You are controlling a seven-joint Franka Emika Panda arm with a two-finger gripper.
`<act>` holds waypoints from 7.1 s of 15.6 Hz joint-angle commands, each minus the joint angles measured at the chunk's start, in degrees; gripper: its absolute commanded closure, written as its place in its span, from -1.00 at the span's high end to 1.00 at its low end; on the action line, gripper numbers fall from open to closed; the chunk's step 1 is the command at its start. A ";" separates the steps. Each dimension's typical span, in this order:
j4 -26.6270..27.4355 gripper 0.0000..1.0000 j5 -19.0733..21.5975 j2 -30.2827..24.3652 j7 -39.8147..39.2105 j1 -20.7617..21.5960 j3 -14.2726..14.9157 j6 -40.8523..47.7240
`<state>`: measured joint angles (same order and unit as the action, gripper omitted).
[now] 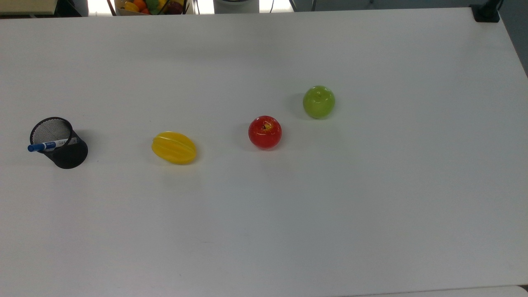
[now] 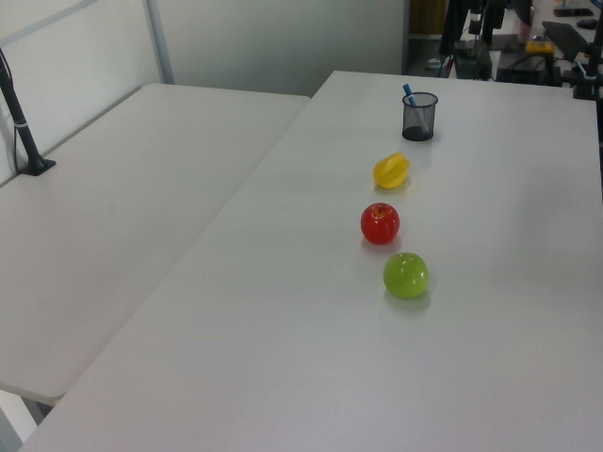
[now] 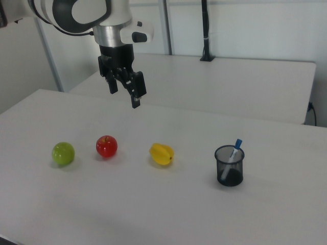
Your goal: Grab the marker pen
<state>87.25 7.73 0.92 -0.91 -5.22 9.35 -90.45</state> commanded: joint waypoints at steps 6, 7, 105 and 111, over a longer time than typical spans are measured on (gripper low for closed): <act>3.89 0.92 -0.18 5.14 0.64 -3.39 4.71 -25.27; 3.89 0.93 -0.17 6.28 0.64 -4.44 4.71 -27.73; 9.34 -0.79 -4.22 20.60 -2.70 15.32 0.06 -29.60; 4.08 -0.74 -6.77 28.34 1.26 17.26 -0.21 -30.31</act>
<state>95.60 2.73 26.05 -1.88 11.21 8.88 -121.03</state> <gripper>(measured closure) 0.811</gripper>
